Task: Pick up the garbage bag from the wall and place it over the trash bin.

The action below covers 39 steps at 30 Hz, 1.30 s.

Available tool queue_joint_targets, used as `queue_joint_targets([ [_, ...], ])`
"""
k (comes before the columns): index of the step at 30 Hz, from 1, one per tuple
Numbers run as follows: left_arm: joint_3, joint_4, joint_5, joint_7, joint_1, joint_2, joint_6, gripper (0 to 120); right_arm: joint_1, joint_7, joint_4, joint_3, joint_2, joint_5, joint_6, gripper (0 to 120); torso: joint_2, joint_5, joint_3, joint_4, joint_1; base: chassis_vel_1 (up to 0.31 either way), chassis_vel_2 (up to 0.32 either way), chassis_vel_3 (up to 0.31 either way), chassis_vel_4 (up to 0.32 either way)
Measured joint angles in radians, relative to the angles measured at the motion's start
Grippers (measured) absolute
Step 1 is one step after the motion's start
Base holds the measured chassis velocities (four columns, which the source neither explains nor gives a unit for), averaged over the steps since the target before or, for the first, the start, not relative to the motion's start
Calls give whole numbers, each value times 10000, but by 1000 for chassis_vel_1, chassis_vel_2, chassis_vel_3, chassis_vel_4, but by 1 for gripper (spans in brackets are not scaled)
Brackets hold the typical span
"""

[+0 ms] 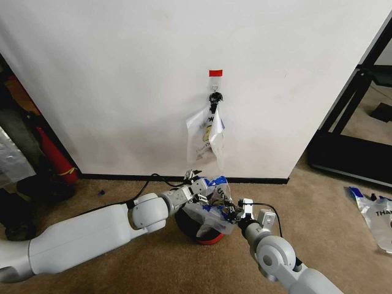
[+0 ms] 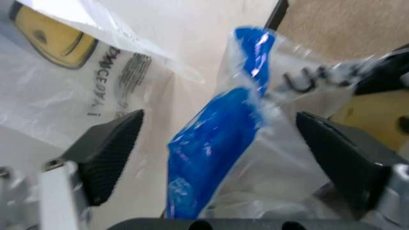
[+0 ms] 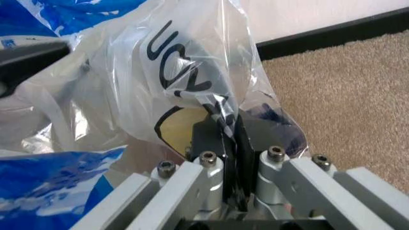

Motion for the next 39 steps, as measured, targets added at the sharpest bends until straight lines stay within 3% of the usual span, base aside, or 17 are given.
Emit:
queue_joint_targets([
  [9, 159, 440, 102, 29, -92, -159, -217, 53, -132, -50, -9, 119, -4, 8, 3, 1, 0, 0, 0, 1, 0, 0, 0, 0, 0],
  [24, 362, 975, -1211, -88, -539, -548, 11, 0, -175, -76, 6, 89, -66, -82, 22, 1, 0, 0, 0, 0, 0, 0, 0, 0, 0],
  [35, 431, 1839, -2650, -289, -1092, -1086, 629, 0, -189, -101, 35, 71, -183, -120, 36, 1, 0, 1, 0, 1, 0, 0, 0, 0, 0],
  [39, 410, 2648, -3293, -324, -1319, -1463, 1016, 0, -174, -127, 60, 55, -249, -141, 41, 1, 0, 3, 1, 2, 1, 0, 0, 0, 0],
])
